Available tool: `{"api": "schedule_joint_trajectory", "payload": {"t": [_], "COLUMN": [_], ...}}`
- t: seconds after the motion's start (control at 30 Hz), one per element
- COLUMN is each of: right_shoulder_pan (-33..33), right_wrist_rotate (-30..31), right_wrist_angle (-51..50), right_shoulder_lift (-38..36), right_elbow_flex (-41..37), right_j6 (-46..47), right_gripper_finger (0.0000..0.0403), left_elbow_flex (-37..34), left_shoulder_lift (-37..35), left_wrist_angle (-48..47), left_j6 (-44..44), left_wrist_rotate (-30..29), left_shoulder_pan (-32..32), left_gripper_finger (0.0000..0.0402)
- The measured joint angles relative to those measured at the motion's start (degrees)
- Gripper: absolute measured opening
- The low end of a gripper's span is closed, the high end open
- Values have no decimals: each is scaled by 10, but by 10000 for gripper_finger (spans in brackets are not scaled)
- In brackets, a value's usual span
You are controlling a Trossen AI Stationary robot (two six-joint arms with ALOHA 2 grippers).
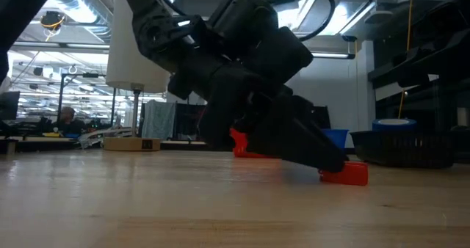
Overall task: Pick and place Stapler, Stapler remover, tape
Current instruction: Put the red mini-stapler into the red bin
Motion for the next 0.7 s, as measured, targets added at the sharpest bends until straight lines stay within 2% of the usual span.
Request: {"api": "schedule_joint_trajectory", "payload": {"t": [0.3,0.4,0.57,0.7], "right_shoulder_pan": [0,0,0,0], "right_wrist_rotate": [0,0,0,0], "right_wrist_angle": [0,0,0,0], "right_shoulder_lift": [0,0,0,0], "right_elbow_flex": [0,0,0,0], "right_j6": [0,0,0,0], "right_gripper_finger": [197,197,197,197], "left_elbow_flex": [1,2,2,2], "left_shoulder_lift": [39,42,43,43], "left_wrist_angle": [51,61,63,61], "left_j6": [-35,-35,-21,-16], "left_wrist_rotate": [2,2,2,7], "left_shoulder_pan": [-5,-5,-5,3], "left_gripper_finger": [157,130,62,57]}}
